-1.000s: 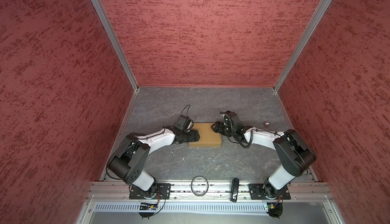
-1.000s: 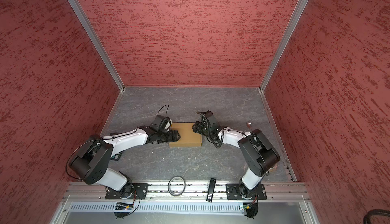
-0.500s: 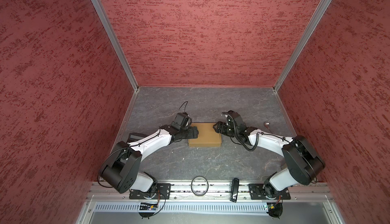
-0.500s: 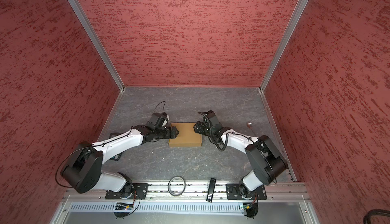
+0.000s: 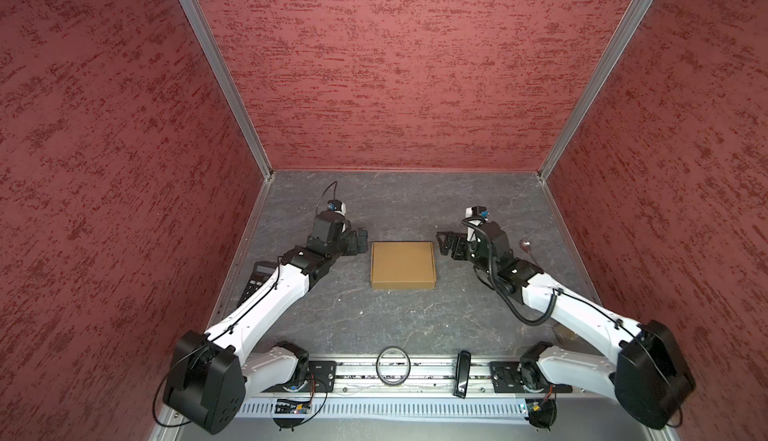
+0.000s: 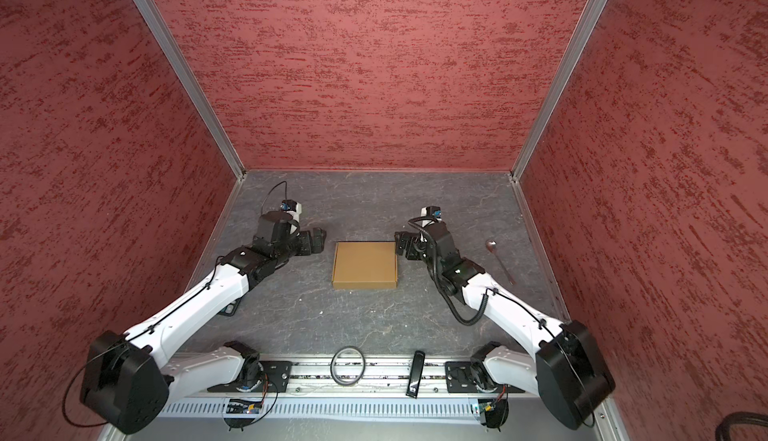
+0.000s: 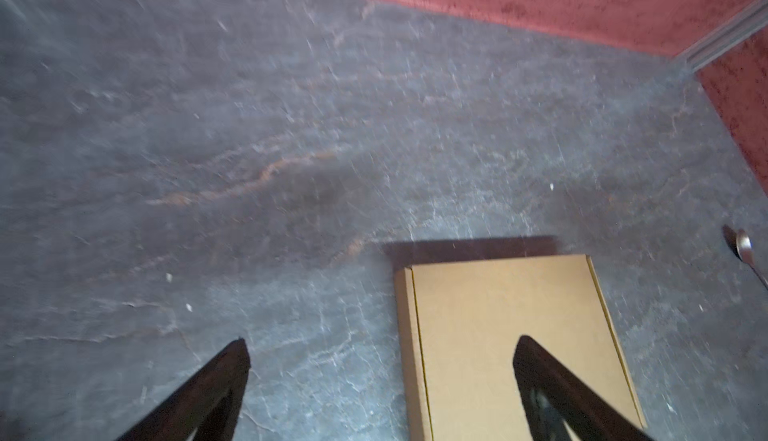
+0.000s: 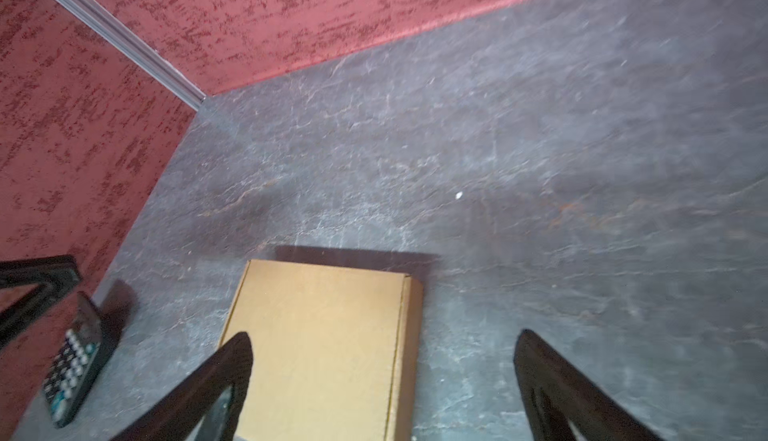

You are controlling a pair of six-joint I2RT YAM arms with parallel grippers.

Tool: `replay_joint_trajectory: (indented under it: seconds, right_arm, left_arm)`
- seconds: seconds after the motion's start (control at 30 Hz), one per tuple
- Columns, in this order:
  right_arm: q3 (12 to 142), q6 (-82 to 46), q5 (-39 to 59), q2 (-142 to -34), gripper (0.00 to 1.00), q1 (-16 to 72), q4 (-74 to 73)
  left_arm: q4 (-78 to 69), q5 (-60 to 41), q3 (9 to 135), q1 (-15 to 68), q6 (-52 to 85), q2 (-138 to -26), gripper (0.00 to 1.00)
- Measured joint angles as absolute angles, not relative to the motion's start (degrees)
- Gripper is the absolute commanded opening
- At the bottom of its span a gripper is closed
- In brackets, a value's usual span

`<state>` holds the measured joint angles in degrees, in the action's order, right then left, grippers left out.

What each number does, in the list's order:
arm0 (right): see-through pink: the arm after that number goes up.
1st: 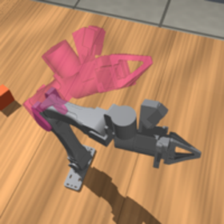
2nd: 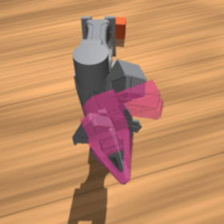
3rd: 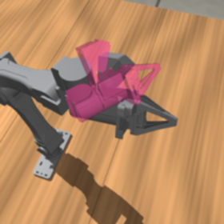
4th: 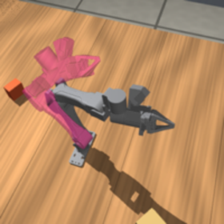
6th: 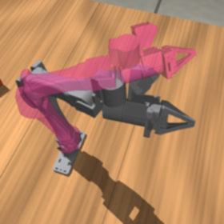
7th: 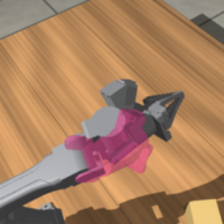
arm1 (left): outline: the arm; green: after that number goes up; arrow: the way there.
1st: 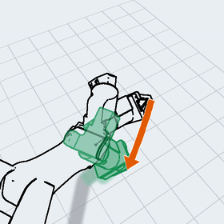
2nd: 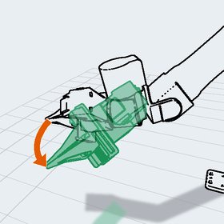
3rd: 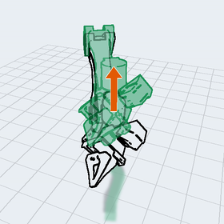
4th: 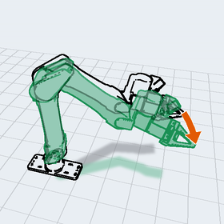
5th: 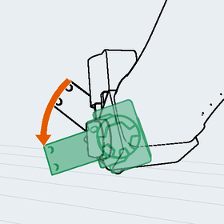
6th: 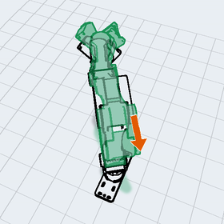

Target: Fold the paper box

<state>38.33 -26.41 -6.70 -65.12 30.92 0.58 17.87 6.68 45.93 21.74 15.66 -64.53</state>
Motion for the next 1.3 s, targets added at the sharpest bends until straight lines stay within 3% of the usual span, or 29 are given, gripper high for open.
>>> replay_joint_trajectory:
  seconds: [0.27,0.57,0.83,1.3]
  right_arm:
    - [28.1,-18.0,-20.2,-50.4,0.99,27.3,-3.9]
    - [22.9,-11.5,-28.3,-46.4,0.99,22.2,-9.1]
    - [18.9,-7.0,-31.3,-48.0,0.99,19.2,-17.0]
    - [14.2,-4.1,-30.4,-54.9,0.99,11.2,-28.7]
  left_arm:
    - [7.6,15.4,36.3,16.0,11.4,-57.4,1.00]
    - [-6.7,19.7,28.3,7.5,6.1,-59.7,1.00]
    - [-24.6,13.5,22.5,0.2,5.1,-69.9,1.00]
    - [-50.5,4.6,17.8,-0.8,2.1,-83.4,1.00]
